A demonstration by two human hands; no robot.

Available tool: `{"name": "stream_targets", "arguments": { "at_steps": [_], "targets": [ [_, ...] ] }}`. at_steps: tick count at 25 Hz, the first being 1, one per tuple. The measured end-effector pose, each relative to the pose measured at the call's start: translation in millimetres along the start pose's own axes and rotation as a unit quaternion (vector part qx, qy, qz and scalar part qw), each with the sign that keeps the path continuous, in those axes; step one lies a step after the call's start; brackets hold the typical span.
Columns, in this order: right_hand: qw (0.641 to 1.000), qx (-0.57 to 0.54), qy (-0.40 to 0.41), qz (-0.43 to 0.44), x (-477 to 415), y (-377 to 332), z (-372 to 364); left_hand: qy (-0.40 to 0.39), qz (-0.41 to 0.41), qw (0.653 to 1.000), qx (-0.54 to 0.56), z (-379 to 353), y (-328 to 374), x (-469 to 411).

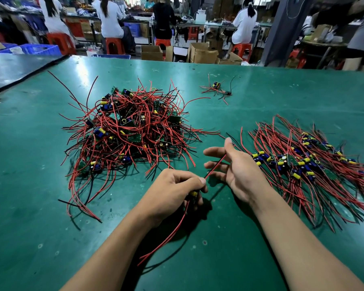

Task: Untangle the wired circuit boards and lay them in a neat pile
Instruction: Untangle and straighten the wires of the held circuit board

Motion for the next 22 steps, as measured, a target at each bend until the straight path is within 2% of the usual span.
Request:
{"name": "stream_targets", "arguments": {
  "at_steps": [3, 7, 12, 16, 19, 22],
  "targets": [
    [0.999, -0.044, 0.005, -0.011, -1, 1, 4, -0.01, 0.004, 1.0, 0.0, 0, -1, 1],
    [0.999, -0.032, 0.004, 0.0, -2, 3, 2, 0.03, 0.009, 0.999, 0.038, 2, -3, -2],
    [0.996, 0.085, -0.002, 0.04, 3, 10, -9, 0.078, 0.002, 0.982, 0.175, 14, -1, -7],
    [0.946, 0.284, -0.048, 0.148, 12, 8, -20, 0.1, -0.047, 0.968, 0.227, 27, 9, -7],
    [0.939, 0.281, -0.116, 0.159, 22, 7, -36, 0.115, -0.064, 0.956, 0.263, 32, 15, -5],
    [0.945, 0.256, -0.096, 0.177, 29, 3, -44, 0.129, -0.069, 0.958, 0.248, 31, 15, -4]
  ]
}}
Point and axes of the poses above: each hand's wrist, its own x-axis away from the middle knuckle, its own z-axis out of the back of the hand, y = z × x, the point moved 6 cm from there along -x, towards the middle knuckle, and after that the axes turned 5 degrees about x, right-handed, at the moved point
